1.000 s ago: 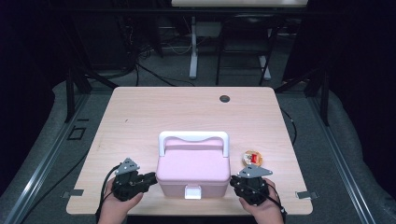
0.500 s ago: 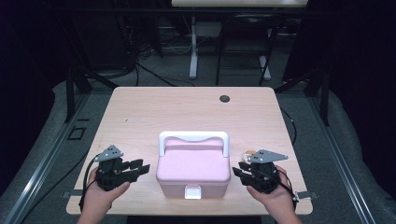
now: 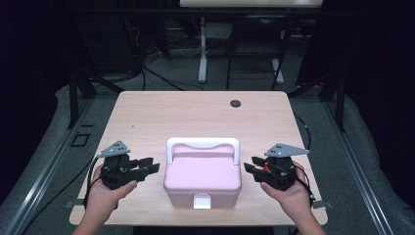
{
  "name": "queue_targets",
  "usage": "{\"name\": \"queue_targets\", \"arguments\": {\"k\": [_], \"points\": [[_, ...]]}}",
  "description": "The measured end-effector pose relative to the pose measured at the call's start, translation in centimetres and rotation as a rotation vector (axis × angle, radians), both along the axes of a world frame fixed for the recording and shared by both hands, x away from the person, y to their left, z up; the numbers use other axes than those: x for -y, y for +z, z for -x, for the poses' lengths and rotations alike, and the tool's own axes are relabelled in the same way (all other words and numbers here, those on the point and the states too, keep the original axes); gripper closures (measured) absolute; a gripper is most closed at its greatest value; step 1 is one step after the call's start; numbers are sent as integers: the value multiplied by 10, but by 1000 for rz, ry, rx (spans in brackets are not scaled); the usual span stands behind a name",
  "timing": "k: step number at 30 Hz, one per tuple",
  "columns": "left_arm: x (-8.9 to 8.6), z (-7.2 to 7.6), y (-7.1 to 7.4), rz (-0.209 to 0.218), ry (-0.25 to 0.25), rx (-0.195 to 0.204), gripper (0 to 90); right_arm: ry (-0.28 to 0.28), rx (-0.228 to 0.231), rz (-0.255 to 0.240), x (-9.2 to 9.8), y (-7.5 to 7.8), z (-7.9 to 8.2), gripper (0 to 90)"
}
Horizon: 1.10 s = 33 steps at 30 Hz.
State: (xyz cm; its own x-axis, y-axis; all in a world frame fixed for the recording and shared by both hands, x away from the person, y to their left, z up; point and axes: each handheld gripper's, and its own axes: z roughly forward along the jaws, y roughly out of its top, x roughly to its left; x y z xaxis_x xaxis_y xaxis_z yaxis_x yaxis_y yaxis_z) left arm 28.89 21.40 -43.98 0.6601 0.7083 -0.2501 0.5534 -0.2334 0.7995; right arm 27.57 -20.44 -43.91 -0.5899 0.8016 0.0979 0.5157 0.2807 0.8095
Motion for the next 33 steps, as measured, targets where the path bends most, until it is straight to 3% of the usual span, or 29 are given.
{"name": "queue_targets", "arguments": {"k": [4, 12, 19, 22, 26, 33], "points": [[6, -5, 1, -2, -11, 3, 601, 15, 23, 6, -8, 2, -3, 602], [14, -16, 13, -17, -40, -2, 587, 32, 15, 1, -16, 16, -11, 586], [24, -34, 26, -31, -58, -15, 549, 43, 1, -22, -19, 28, -23, 582], [26, -38, 27, -35, -56, -19, 543, 46, -3, -21, -20, 28, -28, 577], [30, -42, 23, -35, -58, -26, 535, 63, -39, -23, -23, 25, -40, 574], [36, -45, 17, -43, -57, -26, 536, 54, -43, -18, -23, 20, -43, 571]]}}
